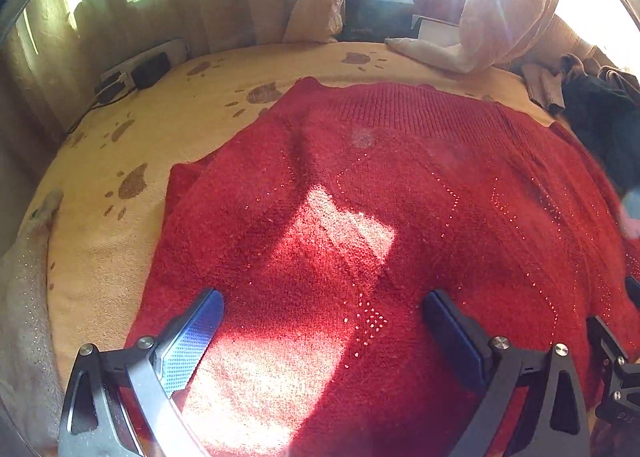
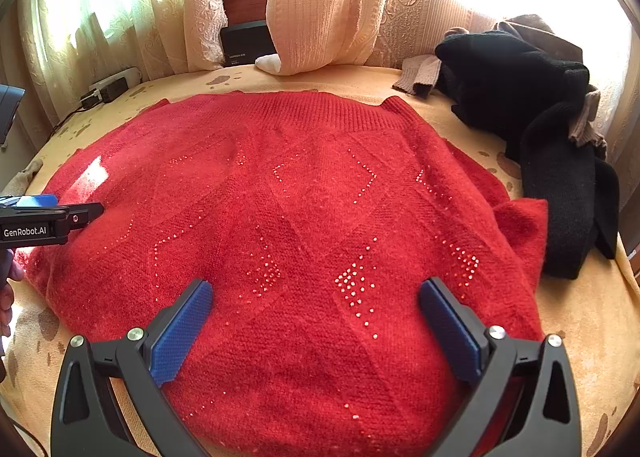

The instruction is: Fold clothes

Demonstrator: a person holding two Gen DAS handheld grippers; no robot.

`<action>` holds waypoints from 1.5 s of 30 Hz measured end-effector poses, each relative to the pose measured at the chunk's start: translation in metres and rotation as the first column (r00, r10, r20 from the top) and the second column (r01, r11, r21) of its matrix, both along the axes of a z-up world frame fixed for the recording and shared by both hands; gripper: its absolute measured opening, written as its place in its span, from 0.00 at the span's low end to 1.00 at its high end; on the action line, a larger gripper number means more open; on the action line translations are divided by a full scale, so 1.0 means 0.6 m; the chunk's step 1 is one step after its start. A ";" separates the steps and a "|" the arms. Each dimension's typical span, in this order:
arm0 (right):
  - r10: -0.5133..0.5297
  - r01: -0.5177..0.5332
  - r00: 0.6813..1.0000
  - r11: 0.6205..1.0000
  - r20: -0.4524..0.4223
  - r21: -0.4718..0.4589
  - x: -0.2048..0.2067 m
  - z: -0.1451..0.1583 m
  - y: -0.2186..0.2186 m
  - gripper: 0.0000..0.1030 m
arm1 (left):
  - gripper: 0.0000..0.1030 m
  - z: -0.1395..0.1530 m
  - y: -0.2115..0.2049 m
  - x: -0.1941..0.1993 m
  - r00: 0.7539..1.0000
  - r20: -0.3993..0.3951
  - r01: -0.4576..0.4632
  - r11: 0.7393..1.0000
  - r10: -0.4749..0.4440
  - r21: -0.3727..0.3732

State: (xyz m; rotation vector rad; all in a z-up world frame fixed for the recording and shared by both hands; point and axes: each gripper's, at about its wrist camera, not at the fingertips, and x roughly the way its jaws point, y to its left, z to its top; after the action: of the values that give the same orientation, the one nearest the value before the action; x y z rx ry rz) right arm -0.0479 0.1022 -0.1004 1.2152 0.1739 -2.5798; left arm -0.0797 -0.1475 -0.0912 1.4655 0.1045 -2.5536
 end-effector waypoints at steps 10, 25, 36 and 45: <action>0.000 0.000 1.000 1.000 0.001 0.003 0.001 -0.002 0.001 1.00 | 0.99 0.020 0.005 -0.002 1.000 0.019 -0.004 1.000 0.004 -0.025; -0.003 0.001 0.999 0.998 0.038 0.058 0.008 0.060 0.020 1.00 | 0.99 0.059 0.070 0.011 0.994 -0.016 0.105 0.993 -0.106 -0.056; 0.119 -0.131 0.989 0.981 0.094 0.141 0.034 -0.001 0.006 1.00 | 0.99 0.000 0.046 0.026 0.983 0.028 0.178 0.979 -0.182 0.100; 0.082 -0.093 0.986 0.993 0.143 0.075 0.027 0.050 0.021 1.00 | 0.99 0.033 0.047 0.044 0.989 0.039 0.140 0.988 -0.143 0.056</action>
State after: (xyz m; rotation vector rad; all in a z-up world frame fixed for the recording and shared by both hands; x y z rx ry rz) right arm -0.0314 0.1146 -0.0701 1.3792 0.2993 -2.4240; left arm -0.0535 -0.1194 -0.0714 1.6014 0.0651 -2.6471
